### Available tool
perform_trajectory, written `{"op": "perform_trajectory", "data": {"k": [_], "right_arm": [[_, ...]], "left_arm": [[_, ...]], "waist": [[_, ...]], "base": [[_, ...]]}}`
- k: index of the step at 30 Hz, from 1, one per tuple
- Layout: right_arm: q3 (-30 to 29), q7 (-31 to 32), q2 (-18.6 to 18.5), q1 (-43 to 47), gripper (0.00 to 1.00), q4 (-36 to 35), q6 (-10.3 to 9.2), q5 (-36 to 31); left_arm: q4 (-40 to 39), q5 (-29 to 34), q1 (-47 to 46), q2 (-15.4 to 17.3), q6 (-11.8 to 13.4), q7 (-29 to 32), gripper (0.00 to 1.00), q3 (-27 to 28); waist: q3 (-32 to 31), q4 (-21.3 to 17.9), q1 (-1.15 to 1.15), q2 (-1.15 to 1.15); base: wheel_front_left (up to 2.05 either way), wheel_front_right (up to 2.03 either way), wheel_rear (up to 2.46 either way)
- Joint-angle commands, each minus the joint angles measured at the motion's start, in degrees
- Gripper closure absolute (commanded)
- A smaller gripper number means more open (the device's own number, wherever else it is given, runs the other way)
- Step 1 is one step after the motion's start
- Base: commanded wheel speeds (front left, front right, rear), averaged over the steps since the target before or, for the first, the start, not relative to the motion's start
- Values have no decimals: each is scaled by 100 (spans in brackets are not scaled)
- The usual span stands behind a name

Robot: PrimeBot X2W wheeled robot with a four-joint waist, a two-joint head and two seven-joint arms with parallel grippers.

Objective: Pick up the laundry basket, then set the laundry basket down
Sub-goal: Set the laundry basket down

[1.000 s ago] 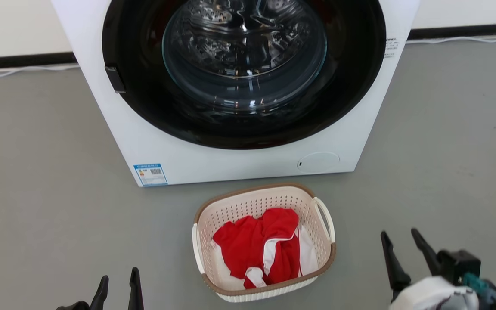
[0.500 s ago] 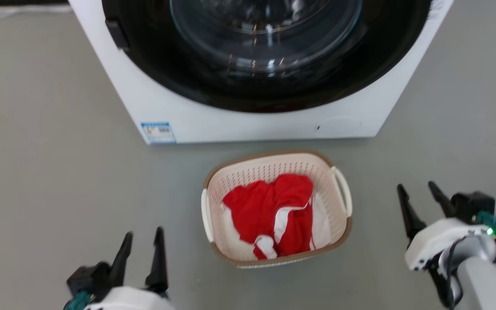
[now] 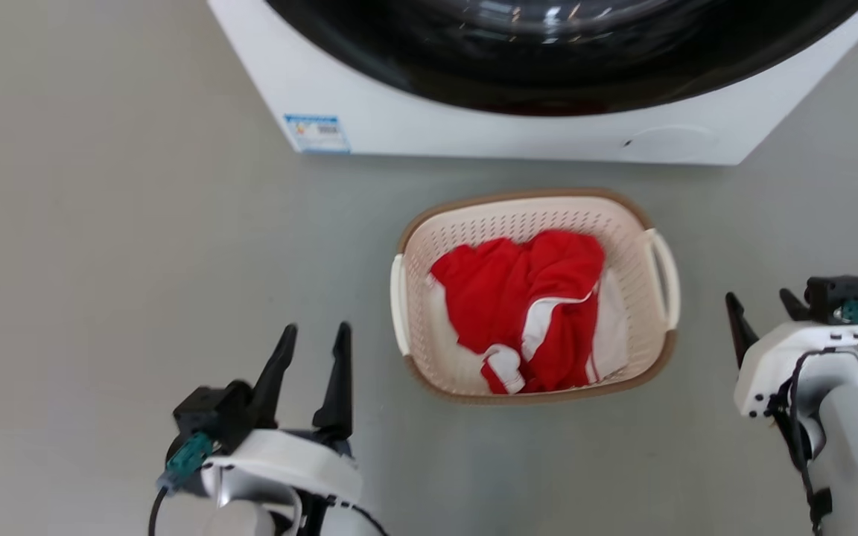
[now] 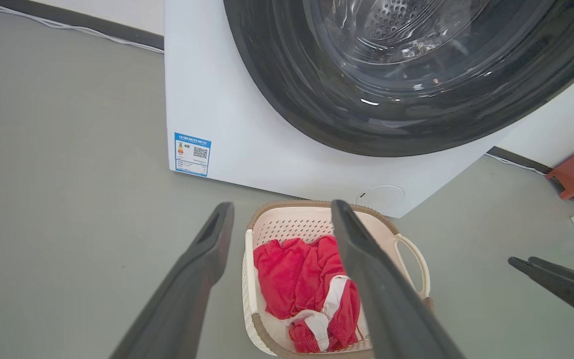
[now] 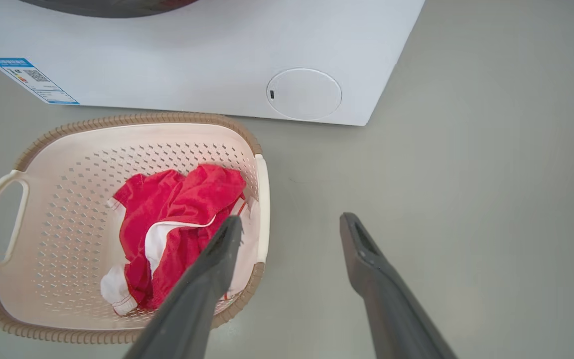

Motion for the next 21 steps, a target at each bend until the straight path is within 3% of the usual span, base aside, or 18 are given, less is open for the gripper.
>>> {"op": "perform_trajectory", "data": {"k": [1,9,21], "right_arm": [[75,-31,-41,-116,0,22,34,-81],[-99,-205,-140,-645,0,750,34,-387],[-178,-521,-341,-1332,0,1233,34,-647]], "left_arm": [[-170,-46,-180,44,51,-35,0,104],[-318,-178,-465,44,156,-35,0,-310],[-479,-393,-779,44,275,-35,0,-623]], "waist": [[197,157,0,0],[738,384,0,0],[1518,573,0,0]], "base": [[0,0,0],[0,0,0],[0,0,0]]}}
